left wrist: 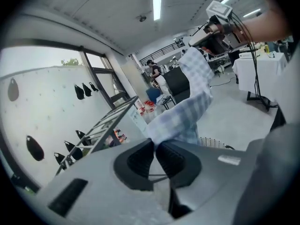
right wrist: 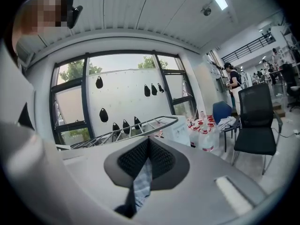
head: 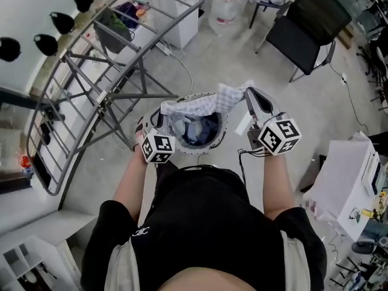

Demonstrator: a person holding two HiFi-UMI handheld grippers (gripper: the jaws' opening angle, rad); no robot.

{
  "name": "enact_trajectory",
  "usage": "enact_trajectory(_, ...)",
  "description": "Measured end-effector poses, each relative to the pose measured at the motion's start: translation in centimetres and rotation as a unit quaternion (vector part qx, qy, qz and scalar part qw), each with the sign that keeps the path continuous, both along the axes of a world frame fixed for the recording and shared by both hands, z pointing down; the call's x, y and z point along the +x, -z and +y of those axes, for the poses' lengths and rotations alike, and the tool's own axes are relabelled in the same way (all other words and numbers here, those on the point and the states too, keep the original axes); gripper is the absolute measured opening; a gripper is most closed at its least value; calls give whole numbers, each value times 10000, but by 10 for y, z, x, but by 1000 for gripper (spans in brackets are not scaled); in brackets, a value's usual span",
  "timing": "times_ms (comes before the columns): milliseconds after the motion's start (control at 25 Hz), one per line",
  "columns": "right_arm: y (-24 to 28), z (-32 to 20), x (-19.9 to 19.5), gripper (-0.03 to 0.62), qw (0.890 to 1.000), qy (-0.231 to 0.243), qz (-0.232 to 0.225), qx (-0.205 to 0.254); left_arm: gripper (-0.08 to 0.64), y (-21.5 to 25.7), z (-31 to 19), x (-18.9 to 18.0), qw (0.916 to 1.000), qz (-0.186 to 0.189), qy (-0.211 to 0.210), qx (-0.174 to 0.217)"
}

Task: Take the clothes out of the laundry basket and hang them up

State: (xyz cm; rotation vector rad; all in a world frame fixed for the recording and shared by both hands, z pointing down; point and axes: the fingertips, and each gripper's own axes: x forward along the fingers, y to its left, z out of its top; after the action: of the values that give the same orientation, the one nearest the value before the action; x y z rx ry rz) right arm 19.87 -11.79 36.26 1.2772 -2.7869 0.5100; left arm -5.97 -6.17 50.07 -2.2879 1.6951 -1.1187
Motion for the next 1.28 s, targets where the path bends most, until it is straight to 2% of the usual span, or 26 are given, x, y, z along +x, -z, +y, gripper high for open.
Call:
enact_trajectory(240,20,-23,-23,12,9978,582,-84,290,21,67,7,-33,9948,-609,519,629)
enact_trajectory(400,29,-30,-42,12,9938,1024,-58,432,21,101,23,-55,9870,-1005,910,859)
enact_trajectory(600,42,-33,-77,13,9858,1554,-72,629,21,139,46,-88,9748,-1320,1462,1044)
enact_trajectory(920,60,-27,-153,14,9644,2463,-63,963,21,192,101,-146,9424,-1955,2371,1319)
enact_trajectory(1280,91,-6,-247,14,9320,3373,-82,1323,21,254,152,-199,9057,-2650,2961,1478)
